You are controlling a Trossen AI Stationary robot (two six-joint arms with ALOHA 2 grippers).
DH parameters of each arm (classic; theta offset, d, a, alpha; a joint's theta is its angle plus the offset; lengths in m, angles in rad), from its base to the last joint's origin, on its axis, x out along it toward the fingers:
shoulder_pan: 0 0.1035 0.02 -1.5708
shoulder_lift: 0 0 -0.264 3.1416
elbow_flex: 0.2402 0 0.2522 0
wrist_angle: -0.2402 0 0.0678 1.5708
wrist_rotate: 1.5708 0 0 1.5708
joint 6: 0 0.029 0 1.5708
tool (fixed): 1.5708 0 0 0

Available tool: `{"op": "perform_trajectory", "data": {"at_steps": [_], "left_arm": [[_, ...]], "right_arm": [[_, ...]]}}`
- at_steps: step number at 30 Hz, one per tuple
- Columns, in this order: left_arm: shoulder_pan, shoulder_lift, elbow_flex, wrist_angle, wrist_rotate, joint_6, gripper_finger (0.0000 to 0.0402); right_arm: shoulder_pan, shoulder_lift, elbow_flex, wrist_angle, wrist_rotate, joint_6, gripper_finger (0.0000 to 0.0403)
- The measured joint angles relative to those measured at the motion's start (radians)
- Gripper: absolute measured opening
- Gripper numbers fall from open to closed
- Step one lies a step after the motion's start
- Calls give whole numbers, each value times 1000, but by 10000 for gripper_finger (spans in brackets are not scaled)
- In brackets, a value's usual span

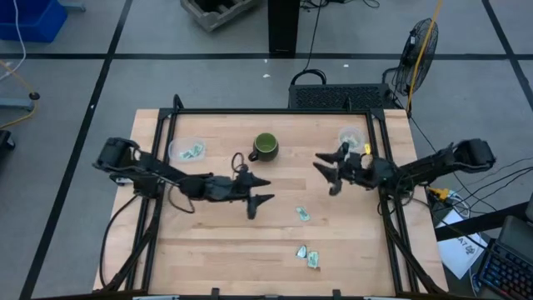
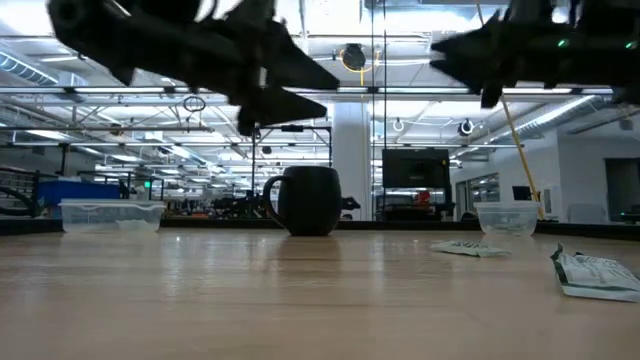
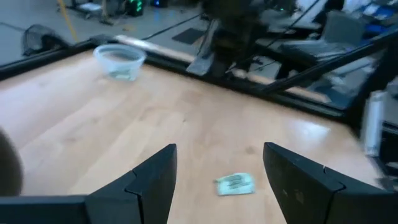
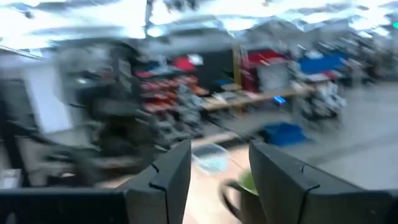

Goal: Pick and place items into bin
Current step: Put the white stevia packet into the left transparent bin

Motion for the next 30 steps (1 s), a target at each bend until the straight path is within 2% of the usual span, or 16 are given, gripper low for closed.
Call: {"op": "perform_trajectory", "data": {"at_steps": [3,9,13,17,21,23,25,30], "left_arm": [[48,60,53,4,55,14,243],[144,159,199,-43,274,41,243],[183,173,260,-152,281,90,243],[221,182,267,-224,279,154,243],[273,201,270,-202,323,119,243],[293,220,267,-203,378,77,243],[297,266,274,-168,384,47,243],[269,365,325,-187,451,58,243]], "right_arm": [[99,0,0,56,-1,-61,155],[272,0,55,39,0,-147,151],[363,0,103,17,0,-164,151],[461,0,142,6,0,-219,151],[532,0,173,7,4,-328,150],[553,0,190,5,4,-355,150],[563,0,204,5,4,-372,150],[566,0,225,-32,21,-405,150]]}}
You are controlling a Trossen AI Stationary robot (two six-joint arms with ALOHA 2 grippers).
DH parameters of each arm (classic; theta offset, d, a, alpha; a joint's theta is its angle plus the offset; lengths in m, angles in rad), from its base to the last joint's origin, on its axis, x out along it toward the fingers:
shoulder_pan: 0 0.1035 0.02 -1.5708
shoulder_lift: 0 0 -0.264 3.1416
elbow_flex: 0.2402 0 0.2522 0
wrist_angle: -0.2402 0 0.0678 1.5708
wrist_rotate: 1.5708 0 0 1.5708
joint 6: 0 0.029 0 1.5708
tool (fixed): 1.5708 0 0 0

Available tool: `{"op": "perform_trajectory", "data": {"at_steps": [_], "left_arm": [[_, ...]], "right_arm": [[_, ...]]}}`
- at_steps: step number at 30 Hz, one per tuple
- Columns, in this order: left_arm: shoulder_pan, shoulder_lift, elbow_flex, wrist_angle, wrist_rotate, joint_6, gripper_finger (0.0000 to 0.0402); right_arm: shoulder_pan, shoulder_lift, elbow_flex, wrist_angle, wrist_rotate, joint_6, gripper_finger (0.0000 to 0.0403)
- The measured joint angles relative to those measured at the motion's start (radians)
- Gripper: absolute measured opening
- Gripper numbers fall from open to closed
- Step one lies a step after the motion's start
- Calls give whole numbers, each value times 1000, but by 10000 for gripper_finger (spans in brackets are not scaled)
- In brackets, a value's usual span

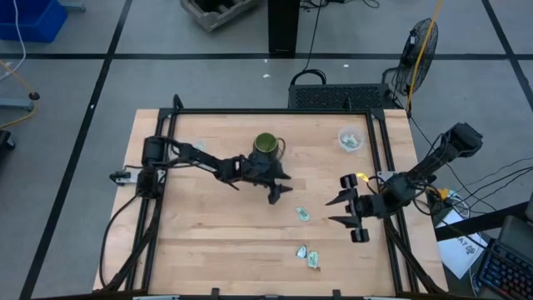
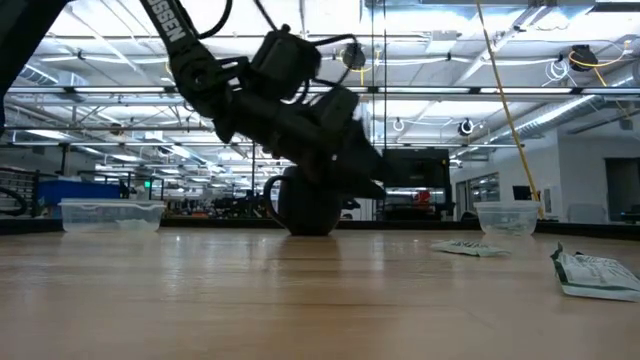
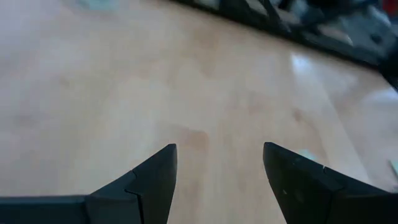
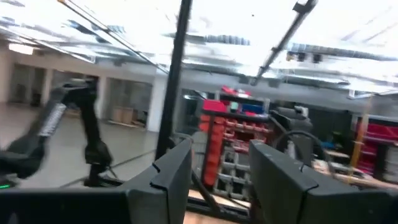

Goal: Pick and place items into bin
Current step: Put the white stevia packet into the left transparent bin

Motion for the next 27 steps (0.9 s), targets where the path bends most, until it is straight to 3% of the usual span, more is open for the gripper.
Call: {"op": "perform_trajectory", "data": {"at_steps": [3,8,11,15,21,27], "left_arm": [[-31,47,71,-37,-6,27,243],[-68,67,194,-230,-124,91,244],[-85,81,244,-276,-135,123,244],[-89,84,252,-278,-66,121,244],[-89,95,252,-326,-103,135,243],[-85,93,238,-206,267,154,243]], "right_arm": [[0,2,2,-15,65,-6,150],[-2,2,3,-30,66,3,150],[-2,2,3,-42,66,4,150],[-2,2,2,-63,66,22,150],[-2,2,2,-76,77,-8,150],[-15,1,2,-143,242,101,150]]}}
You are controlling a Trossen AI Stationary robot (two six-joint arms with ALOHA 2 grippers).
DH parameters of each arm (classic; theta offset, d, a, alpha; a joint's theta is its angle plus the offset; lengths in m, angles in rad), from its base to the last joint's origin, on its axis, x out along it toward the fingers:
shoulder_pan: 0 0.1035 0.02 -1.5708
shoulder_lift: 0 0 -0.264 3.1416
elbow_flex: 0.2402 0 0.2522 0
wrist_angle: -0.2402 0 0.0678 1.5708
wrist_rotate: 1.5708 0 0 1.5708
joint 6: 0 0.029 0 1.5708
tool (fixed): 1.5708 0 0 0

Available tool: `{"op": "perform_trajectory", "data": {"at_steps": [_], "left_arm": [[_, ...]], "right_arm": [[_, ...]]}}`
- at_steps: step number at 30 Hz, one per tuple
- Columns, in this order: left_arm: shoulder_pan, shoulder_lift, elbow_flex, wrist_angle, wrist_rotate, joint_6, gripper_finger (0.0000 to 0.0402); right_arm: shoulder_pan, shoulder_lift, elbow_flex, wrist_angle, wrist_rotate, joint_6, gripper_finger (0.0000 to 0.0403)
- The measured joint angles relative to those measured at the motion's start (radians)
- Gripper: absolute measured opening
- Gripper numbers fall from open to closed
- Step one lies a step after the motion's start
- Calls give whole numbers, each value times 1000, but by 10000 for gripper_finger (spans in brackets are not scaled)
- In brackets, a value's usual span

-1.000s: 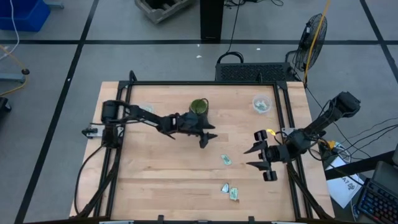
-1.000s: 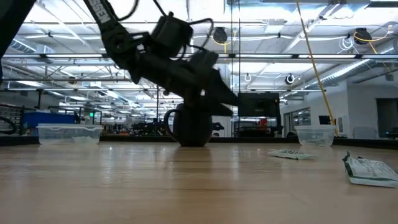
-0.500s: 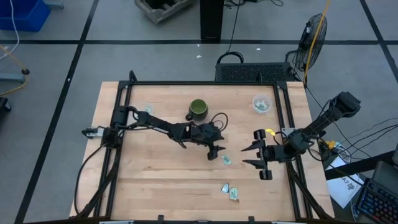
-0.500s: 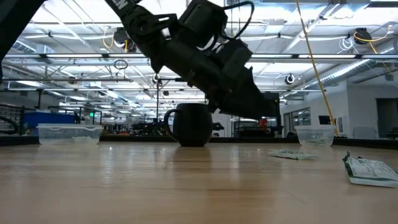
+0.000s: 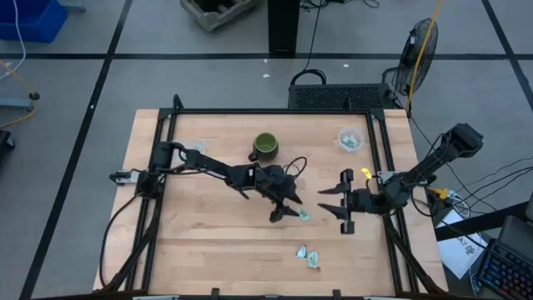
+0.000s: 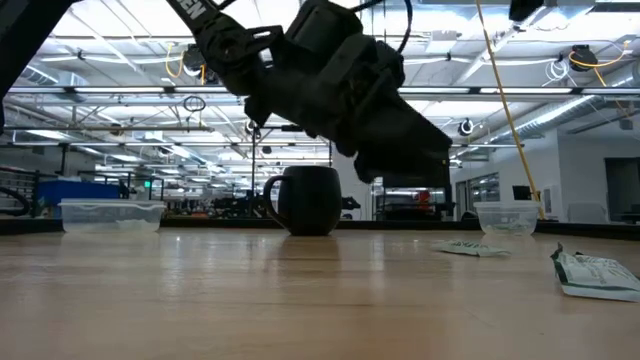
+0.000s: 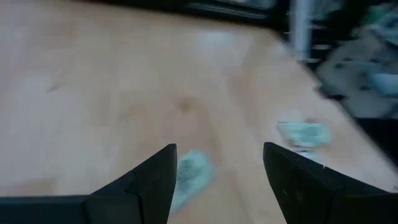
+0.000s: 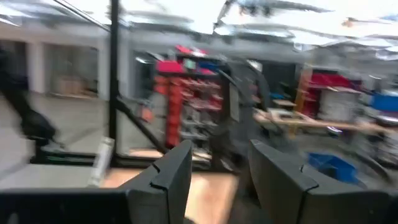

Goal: Pick and place items into bin
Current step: Put the white stevia packet into the left transparent bin

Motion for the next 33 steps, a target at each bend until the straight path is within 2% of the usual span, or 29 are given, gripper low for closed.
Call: {"op": "perform_trajectory", "data": {"at_steps": [2,6,12,15,20,24,30,33], "left_arm": [[1,-26,-1,-49,0,16,243],[3,-82,-1,-167,-121,46,243],[-36,-105,-1,-294,-272,12,243],[-83,-74,-1,-254,-337,7,243],[-127,-70,-1,-165,-355,32,243],[-152,-45,2,-106,-439,57,243],[-117,38,111,-106,-380,38,243],[-114,89,198,-199,-336,51,243]], "right_arm": [[1,-7,0,-47,53,4,150],[2,-6,-1,-161,139,65,150],[2,-6,-1,-192,138,82,150],[2,-6,-1,-197,138,82,150],[2,-6,-1,-193,138,93,150],[1,-6,-1,-181,138,89,150],[1,-6,-1,-131,135,55,150],[1,-6,-1,-132,134,54,150]]}}
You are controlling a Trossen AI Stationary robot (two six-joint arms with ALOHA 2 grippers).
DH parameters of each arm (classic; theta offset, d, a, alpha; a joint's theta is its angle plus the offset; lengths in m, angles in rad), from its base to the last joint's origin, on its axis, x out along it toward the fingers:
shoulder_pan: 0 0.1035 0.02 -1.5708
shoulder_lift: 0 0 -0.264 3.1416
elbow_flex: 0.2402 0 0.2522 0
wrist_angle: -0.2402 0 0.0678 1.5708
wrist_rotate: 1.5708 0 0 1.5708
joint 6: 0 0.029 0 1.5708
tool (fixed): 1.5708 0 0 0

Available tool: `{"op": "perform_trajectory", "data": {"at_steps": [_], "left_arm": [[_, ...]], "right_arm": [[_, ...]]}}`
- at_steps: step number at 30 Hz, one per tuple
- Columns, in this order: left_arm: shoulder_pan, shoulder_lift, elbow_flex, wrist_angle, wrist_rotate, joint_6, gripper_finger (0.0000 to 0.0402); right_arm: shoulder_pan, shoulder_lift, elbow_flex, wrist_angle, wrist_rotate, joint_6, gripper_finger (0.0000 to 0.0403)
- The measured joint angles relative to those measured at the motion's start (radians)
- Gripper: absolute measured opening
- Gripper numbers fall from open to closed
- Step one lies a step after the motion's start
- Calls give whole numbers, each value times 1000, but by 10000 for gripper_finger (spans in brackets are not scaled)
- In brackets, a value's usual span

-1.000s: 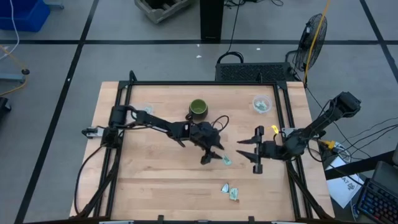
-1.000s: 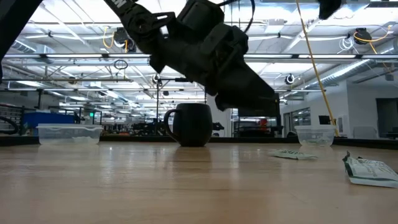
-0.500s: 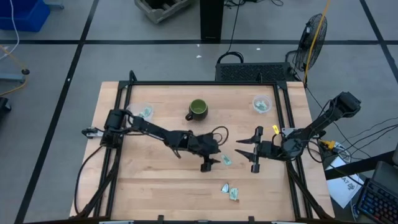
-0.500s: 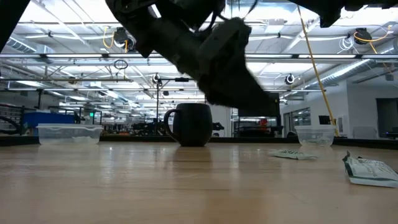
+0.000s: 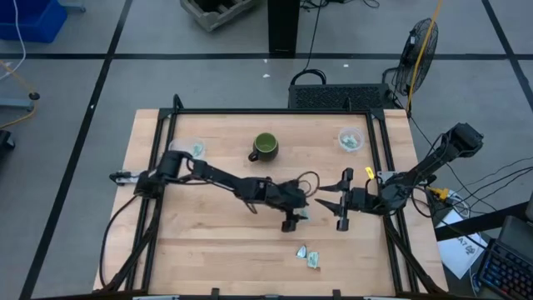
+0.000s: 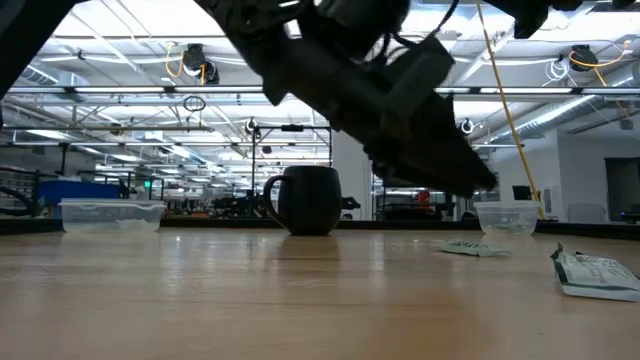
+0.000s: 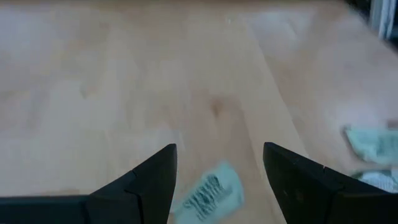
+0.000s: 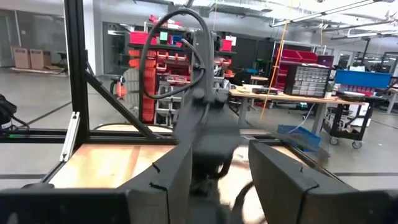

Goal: Pick and place items into bin
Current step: Put the white stevia packet into the left transparent bin

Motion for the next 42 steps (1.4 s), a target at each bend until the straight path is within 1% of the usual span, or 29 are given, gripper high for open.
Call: {"op": "perform_trajectory", "data": {"at_steps": [2,4,6,9,11,16,25,28,37,42], "left_arm": [[-2,19,38,-86,-3,6,243],[-2,40,65,-103,-4,24,243],[-2,41,62,-130,-17,43,243],[-4,54,64,-124,-66,61,243],[-5,64,63,-139,-79,78,243],[-3,96,64,-139,-78,80,243],[-5,95,65,-185,-78,68,241],[-5,95,65,-191,-74,60,220],[7,93,64,-198,-59,50,107],[28,72,64,-263,-56,50,67]], "right_arm": [[0,0,0,-4,0,0,150],[0,0,0,-17,-1,10,150],[0,0,0,-24,0,16,150],[0,0,0,-35,-1,29,150],[0,1,0,-45,-1,45,150],[0,1,0,-53,-1,46,150],[0,1,0,-53,0,45,150],[0,1,0,-57,0,46,150],[0,1,0,-64,0,46,150],[0,1,0,-68,0,46,150]]}}
